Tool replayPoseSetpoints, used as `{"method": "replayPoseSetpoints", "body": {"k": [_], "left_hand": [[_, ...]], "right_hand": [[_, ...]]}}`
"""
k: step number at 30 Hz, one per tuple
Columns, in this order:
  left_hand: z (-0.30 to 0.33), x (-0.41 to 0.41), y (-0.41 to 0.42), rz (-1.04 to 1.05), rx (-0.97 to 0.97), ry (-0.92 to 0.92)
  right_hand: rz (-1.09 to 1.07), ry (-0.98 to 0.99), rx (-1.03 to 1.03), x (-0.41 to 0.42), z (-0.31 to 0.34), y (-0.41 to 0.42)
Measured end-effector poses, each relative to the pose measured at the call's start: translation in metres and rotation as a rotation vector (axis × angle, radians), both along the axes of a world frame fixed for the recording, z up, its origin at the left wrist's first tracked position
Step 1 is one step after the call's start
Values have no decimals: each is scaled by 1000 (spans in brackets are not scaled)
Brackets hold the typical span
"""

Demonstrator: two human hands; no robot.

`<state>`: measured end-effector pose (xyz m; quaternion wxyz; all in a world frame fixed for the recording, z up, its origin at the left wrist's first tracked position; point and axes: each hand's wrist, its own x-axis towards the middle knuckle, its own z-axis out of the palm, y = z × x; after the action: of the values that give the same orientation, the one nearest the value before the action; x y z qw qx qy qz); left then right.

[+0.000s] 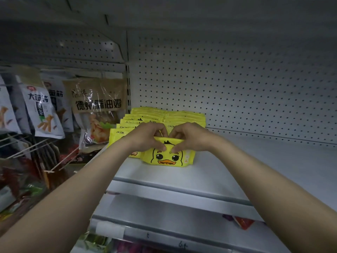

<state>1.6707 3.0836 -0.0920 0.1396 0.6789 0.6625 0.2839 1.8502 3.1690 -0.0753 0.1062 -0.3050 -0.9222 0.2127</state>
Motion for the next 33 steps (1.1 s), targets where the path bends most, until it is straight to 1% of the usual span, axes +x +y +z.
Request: {"method": "replayPoseSetpoints", "body": {"k": [2, 4, 6, 9, 12, 16, 22, 26, 30, 33], "left_hand": [[-10, -5, 0, 41, 127, -4], [-22, -17, -2, 118, 283, 127], [-36, -31, -2, 195, 378, 256], [-55, -44, -3, 259, 331, 343], [-65, -46, -2, 248, 270, 365], [-70, -53, 3, 184, 283, 323], [-75, -60, 10, 123, 323, 288], [-77, -59, 12, 133, 344, 274], [-77, -59, 13, 156, 354, 266], [-71, -57, 11, 170, 306, 269]], "right_hand": [[-41, 5, 39, 2, -3, 5], [-91, -4, 43, 9, -3, 14], [-148, -14, 50, 15, -3, 23], [-221, -31, 88, 16, -6, 38], [-302, -54, 138, 12, -8, 50], [-345, -61, 188, 4, -8, 58], [-388, -47, 188, -3, -13, 58], [-433, -28, 236, -5, -16, 52], [-484, -75, 349, -9, -21, 45], [-535, -102, 394, -11, -22, 34]]}}
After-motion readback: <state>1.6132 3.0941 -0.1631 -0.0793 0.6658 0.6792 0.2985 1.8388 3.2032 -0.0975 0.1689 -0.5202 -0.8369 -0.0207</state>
